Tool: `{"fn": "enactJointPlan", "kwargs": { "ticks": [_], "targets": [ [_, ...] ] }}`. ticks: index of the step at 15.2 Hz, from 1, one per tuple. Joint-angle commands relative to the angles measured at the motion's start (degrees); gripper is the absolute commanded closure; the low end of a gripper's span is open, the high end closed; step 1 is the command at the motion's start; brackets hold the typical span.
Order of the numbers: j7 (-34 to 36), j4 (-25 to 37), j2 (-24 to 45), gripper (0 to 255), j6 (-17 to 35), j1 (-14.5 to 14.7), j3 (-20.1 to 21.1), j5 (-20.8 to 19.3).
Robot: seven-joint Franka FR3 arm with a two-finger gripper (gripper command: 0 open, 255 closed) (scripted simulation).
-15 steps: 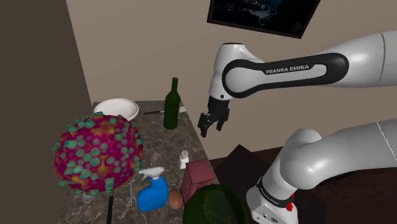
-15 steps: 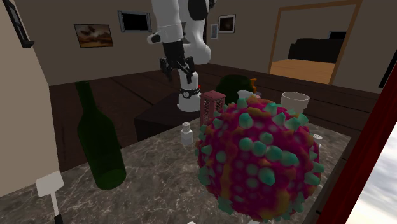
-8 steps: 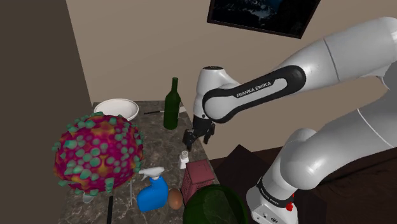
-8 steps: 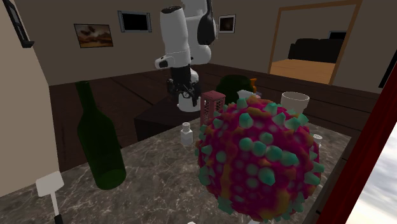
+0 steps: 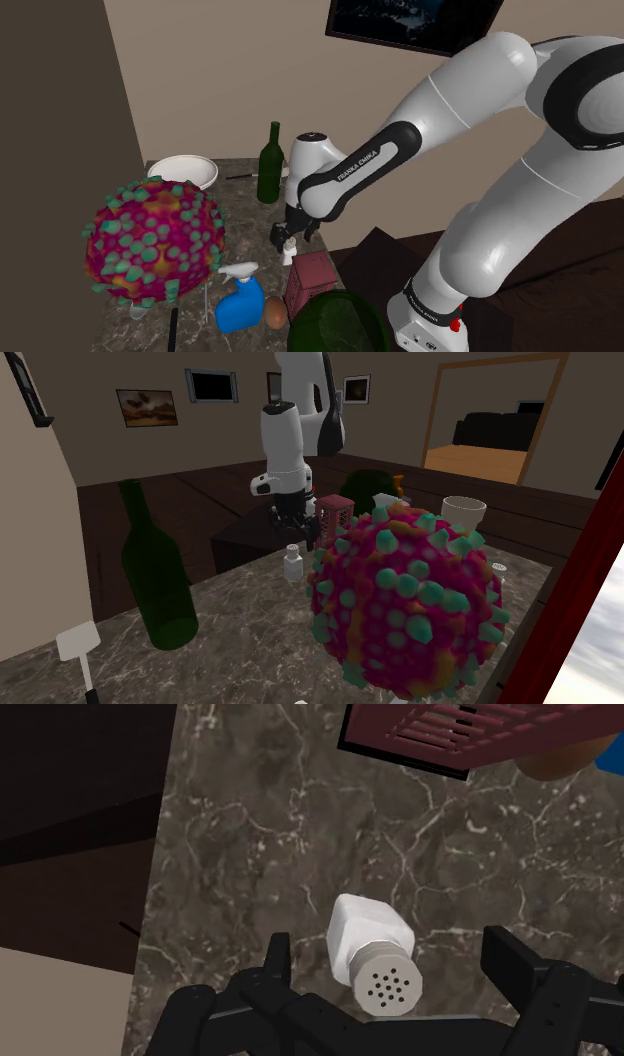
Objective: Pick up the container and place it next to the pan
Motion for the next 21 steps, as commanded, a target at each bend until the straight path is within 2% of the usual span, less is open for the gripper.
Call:
{"fn": "enactJointPlan", "kwargs": {
  "ticks": [1, 5, 12, 13, 21],
  "targets": [
    [0.5, -0.1, 2.0, 0, 2.1, -0.1, 0.2, -0.5],
    [1.1, -0.5, 5.3, 0, 5.8, -0.1, 0.4, -1.3],
    [1.1, -0.5, 5.3, 0, 5.8, -0.1, 0.4, -1.3],
    [1.1, -0.5, 5.3, 255, 5.8, -0.1, 0.4, -1.3],
    [1.1, -0.5, 5.3, 255, 5.8, -0.1, 0.4, -1.3]
  ]
}}
